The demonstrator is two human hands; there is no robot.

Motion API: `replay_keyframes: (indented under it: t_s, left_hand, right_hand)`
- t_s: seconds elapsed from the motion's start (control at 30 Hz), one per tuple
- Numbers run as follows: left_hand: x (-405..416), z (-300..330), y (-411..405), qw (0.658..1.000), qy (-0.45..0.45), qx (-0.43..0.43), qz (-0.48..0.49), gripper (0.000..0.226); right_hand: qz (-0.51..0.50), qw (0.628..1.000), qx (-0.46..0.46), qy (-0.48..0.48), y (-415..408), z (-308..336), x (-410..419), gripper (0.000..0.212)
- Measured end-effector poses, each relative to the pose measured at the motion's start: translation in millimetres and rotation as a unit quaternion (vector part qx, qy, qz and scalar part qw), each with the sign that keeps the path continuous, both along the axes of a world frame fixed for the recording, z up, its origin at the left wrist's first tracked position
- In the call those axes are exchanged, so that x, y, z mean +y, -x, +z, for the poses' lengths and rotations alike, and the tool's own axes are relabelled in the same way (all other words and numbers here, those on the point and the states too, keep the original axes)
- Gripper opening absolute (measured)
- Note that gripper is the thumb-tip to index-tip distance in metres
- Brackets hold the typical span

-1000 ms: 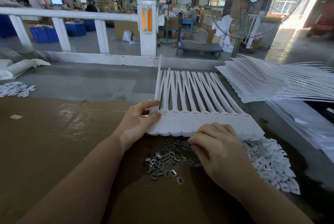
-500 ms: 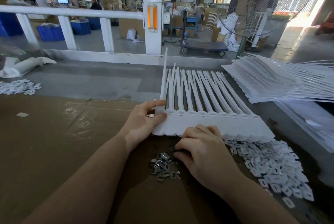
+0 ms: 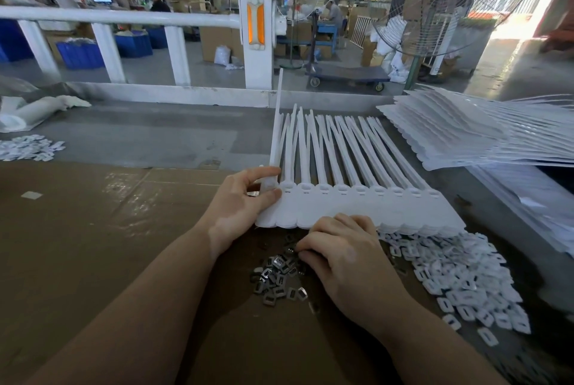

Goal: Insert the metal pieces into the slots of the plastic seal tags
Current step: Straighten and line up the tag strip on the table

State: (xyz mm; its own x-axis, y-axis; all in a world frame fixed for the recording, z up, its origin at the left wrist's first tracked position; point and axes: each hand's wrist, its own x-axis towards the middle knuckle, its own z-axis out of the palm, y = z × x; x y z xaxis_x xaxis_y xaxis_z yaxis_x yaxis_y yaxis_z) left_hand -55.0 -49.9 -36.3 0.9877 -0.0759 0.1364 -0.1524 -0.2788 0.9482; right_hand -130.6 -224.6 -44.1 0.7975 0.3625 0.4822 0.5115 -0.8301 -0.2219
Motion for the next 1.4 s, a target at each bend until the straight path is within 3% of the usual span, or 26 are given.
replay_keyframes:
  t_s: [0.53,0.83,1.17,1.4]
  left_hand:
    - [1.1,-1.5,-1.5,0.999,-0.030,-0.012,0.000,0.032]
    - [1.5,-2.9,-2.0,0.999,-0.036,-0.017,0.001,0.032]
    - [1.5,-2.2,-1.6,0.999,-0.032,-0.013,0.000,0.032]
    - [2.0,-1.2,-0.2,0.999,-0.035,-0.014,-0.003,0.034]
  right_hand:
    - [-0.022,0.998,-0.011,0.062,2.7,-0.4,5.5,0.023]
    - [-0.010,1.000,-0.001,0.027,1.3,-1.5,4.2,0.011]
    - [-0.008,1.000,-0.003,0.026,1.7,-0.8,2.3,0.021]
    - [0.000,1.000,-0.003,0.017,1.5,-1.4,2.8,0.012]
